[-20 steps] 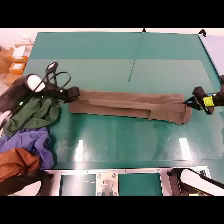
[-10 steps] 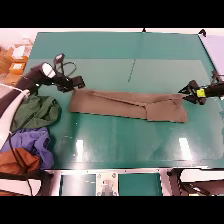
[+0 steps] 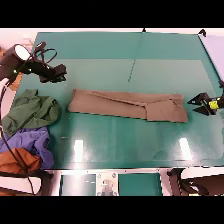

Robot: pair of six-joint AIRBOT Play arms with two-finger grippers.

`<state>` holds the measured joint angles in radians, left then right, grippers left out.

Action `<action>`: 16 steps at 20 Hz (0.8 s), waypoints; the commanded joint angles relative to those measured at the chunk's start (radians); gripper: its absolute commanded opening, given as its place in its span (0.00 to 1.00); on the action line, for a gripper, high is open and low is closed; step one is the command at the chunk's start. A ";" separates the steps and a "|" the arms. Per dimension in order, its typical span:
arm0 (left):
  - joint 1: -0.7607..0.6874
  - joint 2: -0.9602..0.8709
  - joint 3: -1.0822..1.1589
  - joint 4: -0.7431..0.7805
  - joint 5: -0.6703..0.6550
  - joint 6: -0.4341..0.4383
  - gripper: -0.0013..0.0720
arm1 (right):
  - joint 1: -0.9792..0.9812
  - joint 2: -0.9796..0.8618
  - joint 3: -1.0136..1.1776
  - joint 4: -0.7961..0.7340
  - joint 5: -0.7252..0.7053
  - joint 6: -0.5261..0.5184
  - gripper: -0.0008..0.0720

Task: Fold the shirts.

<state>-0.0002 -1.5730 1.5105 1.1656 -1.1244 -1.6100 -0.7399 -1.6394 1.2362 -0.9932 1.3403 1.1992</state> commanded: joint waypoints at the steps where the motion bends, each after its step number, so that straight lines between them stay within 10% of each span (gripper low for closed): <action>1: -0.011 0.000 0.009 -0.029 -0.017 0.047 0.06 | -0.027 -0.101 -0.018 0.116 0.061 -0.125 0.89; 14: -0.130 -0.004 0.009 -0.105 0.014 0.101 0.06 | 0.053 -0.221 -0.003 0.227 0.107 -0.284 0.87; 16: -0.145 -0.004 0.009 -0.110 0.013 0.101 0.06 | 0.061 -0.221 0.002 0.224 0.100 -0.284 0.40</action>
<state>-0.1268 -1.5768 1.5185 1.0744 -1.1187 -1.5139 -0.6956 -1.8606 1.2301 -0.7853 1.4284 0.9253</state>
